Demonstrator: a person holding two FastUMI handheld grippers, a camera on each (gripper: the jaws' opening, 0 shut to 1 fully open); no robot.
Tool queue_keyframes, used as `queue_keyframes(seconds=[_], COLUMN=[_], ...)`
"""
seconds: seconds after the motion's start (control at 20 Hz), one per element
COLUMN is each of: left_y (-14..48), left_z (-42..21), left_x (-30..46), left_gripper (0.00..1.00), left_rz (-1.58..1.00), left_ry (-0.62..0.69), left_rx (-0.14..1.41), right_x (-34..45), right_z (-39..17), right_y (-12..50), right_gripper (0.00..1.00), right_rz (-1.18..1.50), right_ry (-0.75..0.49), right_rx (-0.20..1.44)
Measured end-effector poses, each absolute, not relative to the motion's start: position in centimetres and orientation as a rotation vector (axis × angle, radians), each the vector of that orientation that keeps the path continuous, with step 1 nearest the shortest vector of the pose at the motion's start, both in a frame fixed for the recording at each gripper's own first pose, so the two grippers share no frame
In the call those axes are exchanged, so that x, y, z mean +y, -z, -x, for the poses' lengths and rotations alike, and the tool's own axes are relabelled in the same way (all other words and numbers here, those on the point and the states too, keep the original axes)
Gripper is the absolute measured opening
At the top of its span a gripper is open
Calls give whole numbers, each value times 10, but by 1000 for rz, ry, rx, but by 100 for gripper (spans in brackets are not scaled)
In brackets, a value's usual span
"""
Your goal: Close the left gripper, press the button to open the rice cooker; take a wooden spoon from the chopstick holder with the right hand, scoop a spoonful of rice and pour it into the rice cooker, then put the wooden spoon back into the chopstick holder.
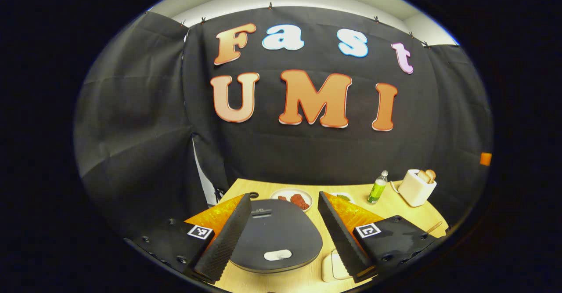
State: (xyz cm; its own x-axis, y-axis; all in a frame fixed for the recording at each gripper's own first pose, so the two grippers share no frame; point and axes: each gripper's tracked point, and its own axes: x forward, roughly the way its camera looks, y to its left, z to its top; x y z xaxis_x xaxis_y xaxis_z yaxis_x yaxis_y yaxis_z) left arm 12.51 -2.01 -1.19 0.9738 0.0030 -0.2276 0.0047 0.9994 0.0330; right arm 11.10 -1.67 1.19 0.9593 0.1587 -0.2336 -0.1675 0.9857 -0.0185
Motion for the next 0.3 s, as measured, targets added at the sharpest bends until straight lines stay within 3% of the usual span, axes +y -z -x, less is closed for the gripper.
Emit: queue_keyframes(seconds=[0.3], left_y=[-122], left_z=[-101], left_x=[-15], left_gripper=[97], left_rz=[-87], left_ry=[20], left_rx=[67], right_x=[-20], right_z=[-114], right_y=[-27], right_gripper=[95], right_rz=[44], right_ry=[-152], right_rx=[200])
